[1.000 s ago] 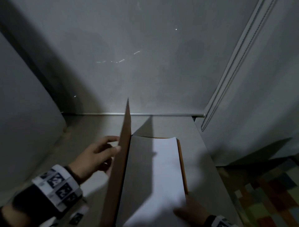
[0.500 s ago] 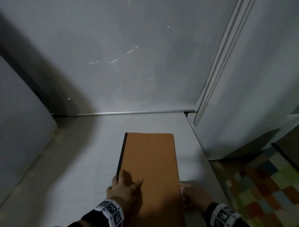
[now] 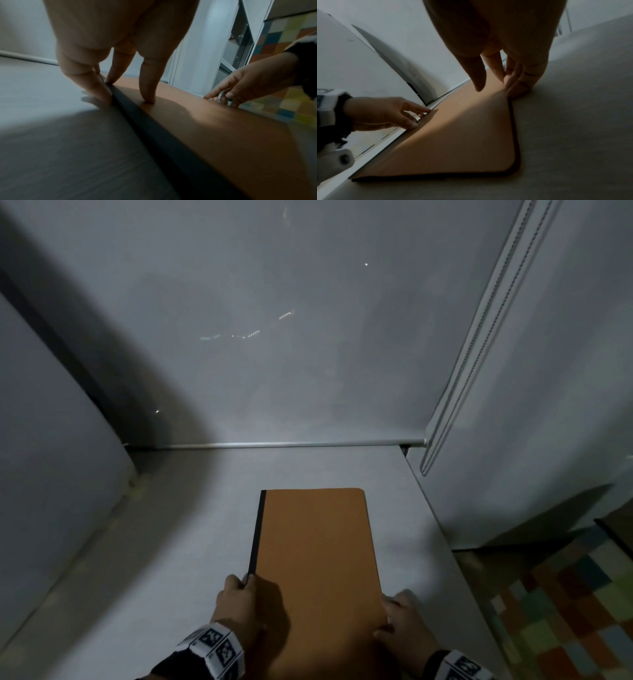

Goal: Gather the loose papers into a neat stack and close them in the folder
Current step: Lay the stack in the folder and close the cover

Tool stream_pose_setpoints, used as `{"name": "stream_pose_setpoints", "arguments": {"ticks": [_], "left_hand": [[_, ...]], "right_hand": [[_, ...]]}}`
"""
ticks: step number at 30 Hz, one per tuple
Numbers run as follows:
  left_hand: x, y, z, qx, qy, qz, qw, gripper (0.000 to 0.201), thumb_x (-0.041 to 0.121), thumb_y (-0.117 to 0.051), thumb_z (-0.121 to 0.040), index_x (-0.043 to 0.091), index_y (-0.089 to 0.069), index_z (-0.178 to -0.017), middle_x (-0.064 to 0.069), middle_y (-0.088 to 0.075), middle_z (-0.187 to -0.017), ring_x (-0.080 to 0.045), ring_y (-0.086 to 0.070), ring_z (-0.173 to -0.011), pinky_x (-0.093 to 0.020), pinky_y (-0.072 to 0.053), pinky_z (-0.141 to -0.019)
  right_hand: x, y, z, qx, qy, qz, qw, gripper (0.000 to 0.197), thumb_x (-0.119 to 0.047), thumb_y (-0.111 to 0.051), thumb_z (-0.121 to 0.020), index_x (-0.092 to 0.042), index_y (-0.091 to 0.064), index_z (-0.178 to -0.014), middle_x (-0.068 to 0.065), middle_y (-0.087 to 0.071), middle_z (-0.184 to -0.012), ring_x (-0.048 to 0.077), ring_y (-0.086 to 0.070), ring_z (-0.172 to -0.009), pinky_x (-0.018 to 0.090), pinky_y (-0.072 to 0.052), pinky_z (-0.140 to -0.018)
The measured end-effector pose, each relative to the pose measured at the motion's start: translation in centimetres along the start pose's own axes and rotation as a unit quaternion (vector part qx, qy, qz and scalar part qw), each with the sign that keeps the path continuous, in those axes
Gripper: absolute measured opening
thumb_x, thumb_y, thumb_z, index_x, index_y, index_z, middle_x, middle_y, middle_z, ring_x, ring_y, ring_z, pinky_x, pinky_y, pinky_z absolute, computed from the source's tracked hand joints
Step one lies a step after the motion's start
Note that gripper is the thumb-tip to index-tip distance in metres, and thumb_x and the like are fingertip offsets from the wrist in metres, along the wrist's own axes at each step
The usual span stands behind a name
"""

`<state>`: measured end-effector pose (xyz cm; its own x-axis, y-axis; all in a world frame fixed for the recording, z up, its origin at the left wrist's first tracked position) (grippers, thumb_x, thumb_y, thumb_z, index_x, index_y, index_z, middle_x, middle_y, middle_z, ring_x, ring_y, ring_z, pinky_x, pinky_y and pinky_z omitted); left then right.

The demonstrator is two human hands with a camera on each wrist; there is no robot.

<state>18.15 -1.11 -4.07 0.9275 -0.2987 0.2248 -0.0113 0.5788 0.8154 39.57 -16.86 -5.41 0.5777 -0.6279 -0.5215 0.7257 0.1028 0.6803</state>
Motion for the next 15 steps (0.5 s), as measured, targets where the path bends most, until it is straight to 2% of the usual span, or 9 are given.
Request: {"name": "stream_pose_setpoints", "arguments": {"ticks": [1,3,7,8,10,12,15], "left_hand": [[-0.4,0.0,-0.2,-0.002,-0.003,0.002,1.000,0.092,0.030,-0.069,-0.081,0.013,-0.011,-0.150,-0.010,-0.026,-0.141,-0.026,-0.040,-0.129,-0.029,-0.033,-0.114],[-1.3,0.5,-0.7,0.000,-0.004,0.008,1.000,0.090,0.029,-0.068,-0.081,0.013,-0.013,-0.149,-0.009,-0.027,-0.140,-0.024,-0.041,-0.129,-0.028,-0.032,-0.114],[-2.6,2.9,-2.7,0.025,-0.006,0.018,1.000,0.083,0.027,-0.067,-0.082,0.010,-0.019,-0.148,-0.008,-0.030,-0.139,-0.022,-0.042,-0.128,-0.024,-0.031,-0.114],[-2.8,3.7,-3.4,0.034,-0.007,0.018,0.999,0.081,0.027,-0.066,-0.083,0.010,-0.021,-0.148,-0.008,-0.030,-0.140,-0.021,-0.042,-0.128,-0.023,-0.031,-0.113],[-2.8,5.2,-4.9,0.046,-0.011,0.015,0.999,0.077,0.024,-0.065,-0.084,0.011,-0.023,-0.147,-0.008,-0.030,-0.141,-0.021,-0.042,-0.129,-0.022,-0.031,-0.112],[-2.7,6.3,-6.5,0.051,-0.014,0.009,0.999,0.075,0.022,-0.064,-0.085,0.011,-0.024,-0.147,-0.008,-0.029,-0.143,-0.021,-0.041,-0.130,-0.021,-0.030,-0.112],[-2.3,7.6,-8.6,0.054,-0.024,0.006,0.998,0.077,0.022,-0.066,-0.084,0.010,-0.024,-0.147,-0.009,-0.028,-0.144,-0.021,-0.039,-0.132,-0.021,-0.028,-0.113]], "right_hand": [[-0.3,-0.1,-0.2,-0.009,0.002,0.002,1.000,0.064,-0.021,-0.055,-0.084,-0.012,-0.027,-0.141,0.015,-0.031,-0.139,0.025,-0.033,-0.128,0.024,-0.030,-0.106],[-1.3,-0.2,-0.9,-0.015,0.011,-0.002,1.000,0.063,-0.019,-0.051,-0.086,-0.009,-0.024,-0.141,0.017,-0.028,-0.142,0.026,-0.031,-0.132,0.023,-0.029,-0.107],[-3.7,-0.1,-3.4,-0.008,0.018,-0.035,0.999,0.045,-0.010,-0.047,-0.088,-0.005,-0.041,-0.132,0.013,-0.037,-0.127,0.026,-0.043,-0.121,0.024,-0.034,-0.104],[-4.3,0.1,-4.3,-0.011,0.018,-0.044,0.999,0.043,-0.008,-0.046,-0.089,-0.006,-0.042,-0.131,0.012,-0.037,-0.127,0.024,-0.044,-0.119,0.024,-0.036,-0.102],[-5.3,0.7,-5.9,-0.008,0.013,-0.073,0.997,0.036,-0.006,-0.043,-0.090,-0.008,-0.047,-0.126,0.007,-0.037,-0.115,0.022,-0.047,-0.109,0.023,-0.039,-0.097],[-5.9,1.7,-7.6,0.000,-0.001,-0.103,0.995,0.031,-0.005,-0.042,-0.091,-0.008,-0.052,-0.120,0.003,-0.033,-0.106,0.024,-0.051,-0.105,0.027,-0.044,-0.095],[-6.4,3.1,-9.8,0.013,-0.016,-0.125,0.992,0.029,-0.005,-0.043,-0.089,-0.013,-0.054,-0.115,0.005,-0.034,-0.112,0.029,-0.053,-0.108,0.034,-0.046,-0.094]]}}
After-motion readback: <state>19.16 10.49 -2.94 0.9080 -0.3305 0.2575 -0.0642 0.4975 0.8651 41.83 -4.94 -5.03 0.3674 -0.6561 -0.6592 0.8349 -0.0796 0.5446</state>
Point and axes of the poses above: each hand's wrist, its own z-axis away from the middle knuckle, its own y-axis out of the back of the hand, x = y × z, the point moved 9 cm from there along -z, towards the middle knuckle
